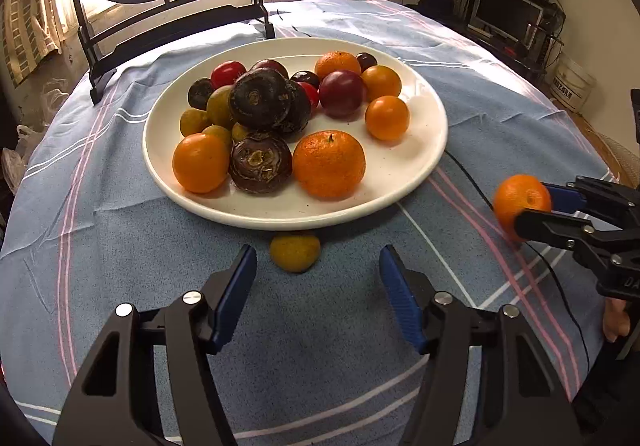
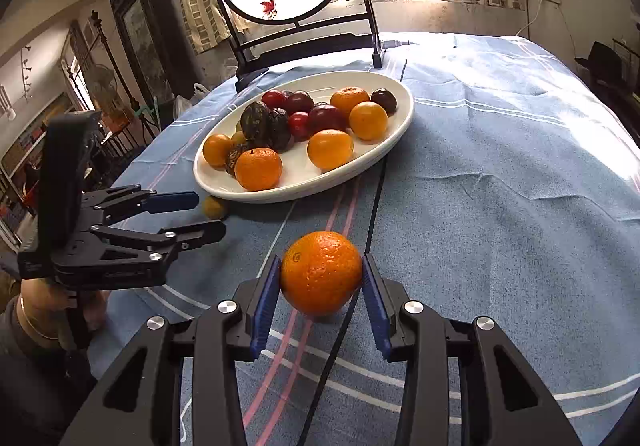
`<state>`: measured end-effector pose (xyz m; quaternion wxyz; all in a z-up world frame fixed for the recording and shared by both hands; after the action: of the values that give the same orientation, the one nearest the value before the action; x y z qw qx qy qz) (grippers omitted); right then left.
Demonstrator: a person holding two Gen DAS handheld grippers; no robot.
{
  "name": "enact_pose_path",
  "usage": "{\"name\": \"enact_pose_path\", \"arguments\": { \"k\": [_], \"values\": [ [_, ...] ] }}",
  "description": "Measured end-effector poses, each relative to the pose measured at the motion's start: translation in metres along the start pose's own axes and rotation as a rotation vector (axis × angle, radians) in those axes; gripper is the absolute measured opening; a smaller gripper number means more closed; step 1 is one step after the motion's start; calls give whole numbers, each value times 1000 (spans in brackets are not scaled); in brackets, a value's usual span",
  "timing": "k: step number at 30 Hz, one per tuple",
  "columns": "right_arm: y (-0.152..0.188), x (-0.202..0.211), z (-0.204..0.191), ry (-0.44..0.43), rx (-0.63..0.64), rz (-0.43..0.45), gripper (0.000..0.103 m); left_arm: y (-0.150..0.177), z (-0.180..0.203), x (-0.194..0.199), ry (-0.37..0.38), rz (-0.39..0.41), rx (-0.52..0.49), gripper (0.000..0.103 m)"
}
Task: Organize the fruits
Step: 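Grasp a small yellow fruit with the left tool while the right tool grasps a mandarin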
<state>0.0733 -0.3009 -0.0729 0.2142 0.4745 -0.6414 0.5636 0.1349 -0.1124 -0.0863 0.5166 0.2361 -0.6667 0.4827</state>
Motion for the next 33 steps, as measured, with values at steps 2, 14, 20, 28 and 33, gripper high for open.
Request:
{"name": "enact_pose_path", "arguments": {
  "k": [2,14,20,28,33],
  "values": [
    [0,-3,-3,4,18,-7,41,-2,-1,-3,-2,-7,10,53],
    [3,-1,-4,-15,22,3,41,-4,0,-6,-33,-8,26,50],
    [3,0,-3,-18,18,10,41,-5,-1,-8,-35,-14,28,40],
    [3,1,-2,-34,13,13,41,-5,-3,-9,-39,-18,39,37],
    [3,1,-2,-40,12,12,41,-6,-3,-10,-44,-20,38,37]
  ]
}}
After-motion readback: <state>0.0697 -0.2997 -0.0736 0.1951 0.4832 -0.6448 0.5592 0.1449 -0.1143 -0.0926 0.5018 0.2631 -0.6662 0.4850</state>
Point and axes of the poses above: each gripper's, at about its wrist camera, not at the fingertips, and x roughly against the way its jaws point, z to its right, y to its underside, the point moved 2 cm from there along -x, roughly the way its jaws point, and after that the axes turned 13 degrees about -z, right-handed, at the moved point
